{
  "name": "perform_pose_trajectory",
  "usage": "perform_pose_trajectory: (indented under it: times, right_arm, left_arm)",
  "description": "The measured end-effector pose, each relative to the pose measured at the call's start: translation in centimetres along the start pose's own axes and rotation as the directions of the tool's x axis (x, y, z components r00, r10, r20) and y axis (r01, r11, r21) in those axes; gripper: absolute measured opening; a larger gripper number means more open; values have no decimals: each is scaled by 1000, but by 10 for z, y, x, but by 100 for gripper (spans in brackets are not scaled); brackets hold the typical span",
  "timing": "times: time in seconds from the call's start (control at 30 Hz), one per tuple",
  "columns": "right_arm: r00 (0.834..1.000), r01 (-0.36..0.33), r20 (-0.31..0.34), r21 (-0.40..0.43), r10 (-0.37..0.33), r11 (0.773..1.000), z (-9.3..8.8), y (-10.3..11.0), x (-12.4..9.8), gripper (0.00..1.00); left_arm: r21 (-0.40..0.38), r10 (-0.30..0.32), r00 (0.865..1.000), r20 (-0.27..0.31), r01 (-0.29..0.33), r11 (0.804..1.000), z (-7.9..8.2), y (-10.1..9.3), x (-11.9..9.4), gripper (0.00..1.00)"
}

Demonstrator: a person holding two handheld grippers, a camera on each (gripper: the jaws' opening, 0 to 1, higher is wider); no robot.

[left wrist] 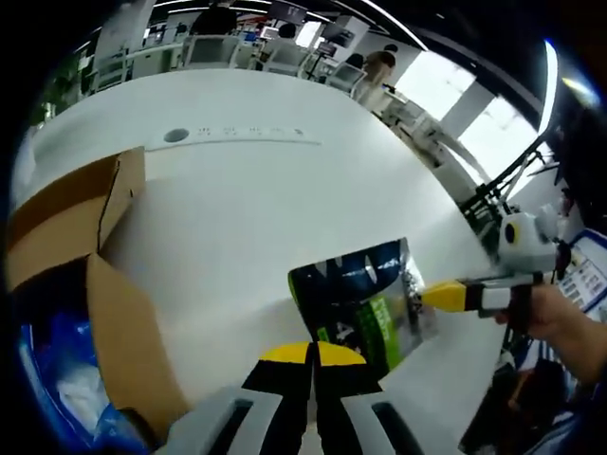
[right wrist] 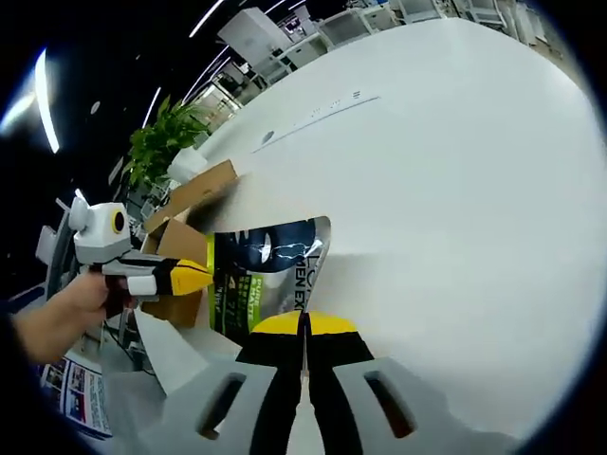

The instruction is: Operate the shoe box by opening the lid, removing the specified soft item, and placing it in the target area until the item is outside and the box remains undamaged.

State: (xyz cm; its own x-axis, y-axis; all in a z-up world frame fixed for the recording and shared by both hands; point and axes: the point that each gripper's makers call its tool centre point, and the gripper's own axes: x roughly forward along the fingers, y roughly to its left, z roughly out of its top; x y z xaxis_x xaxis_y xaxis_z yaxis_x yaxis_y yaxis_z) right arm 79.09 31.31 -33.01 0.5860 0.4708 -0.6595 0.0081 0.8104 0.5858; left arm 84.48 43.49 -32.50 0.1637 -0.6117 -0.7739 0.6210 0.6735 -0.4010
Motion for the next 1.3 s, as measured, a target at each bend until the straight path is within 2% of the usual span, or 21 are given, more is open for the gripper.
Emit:
perform_pose_trajectory:
  times: [0.33, 0.83, 1.17, 1.3]
  right_arm:
    - [1000, 4, -10, 17, -4, 1000, -1, -8, 8, 0]
    - [1000, 17, -15, -6, -17, 1000, -5, -9, 8, 0]
    - [1000, 24, -16, -18, -24, 1000, -6, -12, 9, 0]
    - [1000, 23, -20, -24, -24, 999, -7, -12, 8, 3]
  left_arm:
    - [-28, 3, 1000, -17, -3, 1000, -4, 3, 8, 0]
    - [2, 31, 999, -34, -31, 1000, -8, 0, 12, 0]
    - [35, 40, 999, -33, -38, 999, -5, 5, 16, 4]
    - [39, 35, 999, -33, -34, 999, -5, 4, 16, 7]
